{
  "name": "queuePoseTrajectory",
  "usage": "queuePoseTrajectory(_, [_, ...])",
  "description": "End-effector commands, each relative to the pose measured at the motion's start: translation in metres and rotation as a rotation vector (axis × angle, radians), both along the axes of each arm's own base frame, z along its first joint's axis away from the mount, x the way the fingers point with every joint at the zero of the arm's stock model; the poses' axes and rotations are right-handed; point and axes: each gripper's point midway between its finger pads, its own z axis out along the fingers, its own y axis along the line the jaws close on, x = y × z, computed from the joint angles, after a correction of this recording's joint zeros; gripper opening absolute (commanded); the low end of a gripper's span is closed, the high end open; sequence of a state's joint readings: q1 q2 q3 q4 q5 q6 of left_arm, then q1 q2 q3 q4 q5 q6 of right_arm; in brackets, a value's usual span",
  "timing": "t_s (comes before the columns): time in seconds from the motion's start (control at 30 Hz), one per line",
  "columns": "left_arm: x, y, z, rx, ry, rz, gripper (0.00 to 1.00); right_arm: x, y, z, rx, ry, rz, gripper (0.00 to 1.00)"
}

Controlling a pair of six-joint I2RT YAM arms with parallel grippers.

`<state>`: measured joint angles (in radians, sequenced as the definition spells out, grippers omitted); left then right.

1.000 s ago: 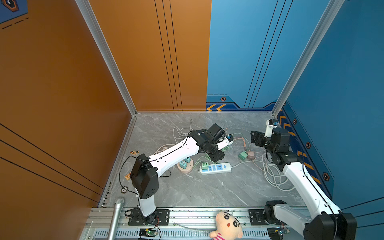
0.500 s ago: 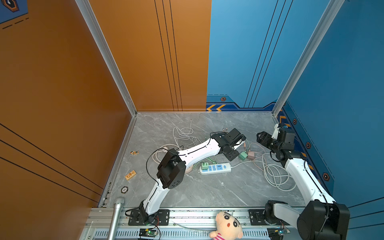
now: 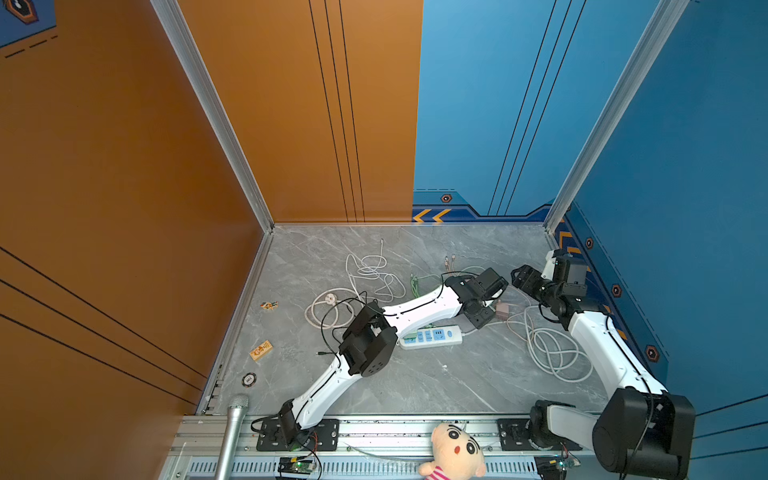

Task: Insert the plug
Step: 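Move the left gripper over a second green charger beside the pink charger, then lower the left gripper and close it on the second green charger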

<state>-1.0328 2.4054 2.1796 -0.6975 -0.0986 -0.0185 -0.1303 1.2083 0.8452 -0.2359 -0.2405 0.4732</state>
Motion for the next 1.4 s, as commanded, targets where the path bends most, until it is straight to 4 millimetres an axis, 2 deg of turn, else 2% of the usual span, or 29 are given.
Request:
queuePoseTrajectory(0.0, [0.002, -0.006, -0.004, -0.006, -0.01, 0.038, 0.69, -0.002, 0.001, 0.006, 0.025, 0.0, 0.0, 0.81])
queuePoseTrajectory(0.37, [0.001, -0.017, -0.017, -0.039, 0.002, 0.068, 0.7, -0.002, 0.005, -0.002, 0.039, 0.013, 0.014, 0.81])
queuePoseTrajectory(0.77, [0.0, -0.021, -0.017, -0.046, -0.02, 0.083, 0.7, 0.001, 0.008, 0.0, 0.041, 0.002, 0.024, 0.81])
queuePoseTrajectory(1.0, [0.001, -0.024, -0.026, -0.054, -0.011, 0.104, 0.7, 0.001, 0.009, 0.002, 0.042, -0.002, 0.025, 0.81])
queuePoseTrajectory(1.37, [0.022, -0.019, -0.037, -0.084, -0.034, 0.201, 0.7, 0.0, 0.011, 0.003, 0.047, -0.003, 0.029, 0.81])
